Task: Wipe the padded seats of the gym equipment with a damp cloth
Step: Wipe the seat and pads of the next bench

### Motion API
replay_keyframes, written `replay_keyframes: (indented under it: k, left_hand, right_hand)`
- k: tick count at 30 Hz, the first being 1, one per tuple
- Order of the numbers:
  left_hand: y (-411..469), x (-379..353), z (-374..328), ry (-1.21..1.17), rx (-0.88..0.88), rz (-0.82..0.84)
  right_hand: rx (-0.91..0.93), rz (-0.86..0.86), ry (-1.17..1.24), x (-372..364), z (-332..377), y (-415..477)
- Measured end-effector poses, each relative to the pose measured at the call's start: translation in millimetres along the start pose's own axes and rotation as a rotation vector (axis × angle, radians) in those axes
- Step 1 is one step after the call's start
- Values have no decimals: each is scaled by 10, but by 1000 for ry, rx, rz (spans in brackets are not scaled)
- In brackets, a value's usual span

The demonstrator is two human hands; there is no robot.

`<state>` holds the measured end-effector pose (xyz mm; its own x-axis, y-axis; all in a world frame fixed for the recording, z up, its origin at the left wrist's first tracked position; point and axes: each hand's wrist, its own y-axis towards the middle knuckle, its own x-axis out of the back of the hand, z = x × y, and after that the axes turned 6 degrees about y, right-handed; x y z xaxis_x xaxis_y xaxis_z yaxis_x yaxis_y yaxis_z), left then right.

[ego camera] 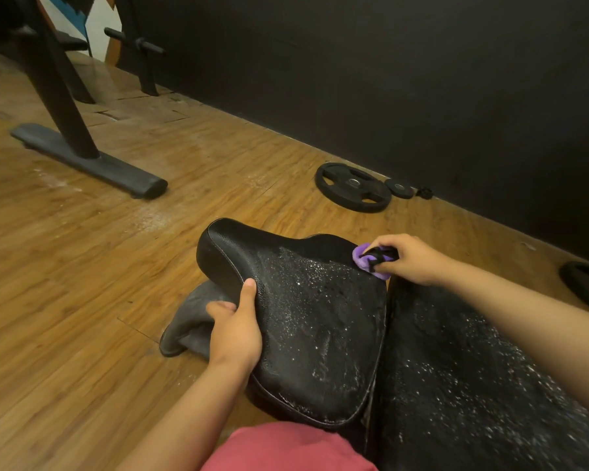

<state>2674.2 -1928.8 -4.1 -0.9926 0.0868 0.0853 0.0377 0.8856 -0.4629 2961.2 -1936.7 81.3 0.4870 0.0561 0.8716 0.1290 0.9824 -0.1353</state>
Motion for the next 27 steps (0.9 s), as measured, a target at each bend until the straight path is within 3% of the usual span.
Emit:
replay_keyframes:
  k: [8,17,27]
  left_hand:
    - [32,-26,27,-37,-10,-22]
    - [28,-4,19,7,3,3]
    - [30,5,30,13,-3,18]
  right_hand:
    - [-82,-138,-105,-42,-136,346]
    - [-138,-93,33,-8,-113,124]
    - [-145,-102,-130,-113,95,-335]
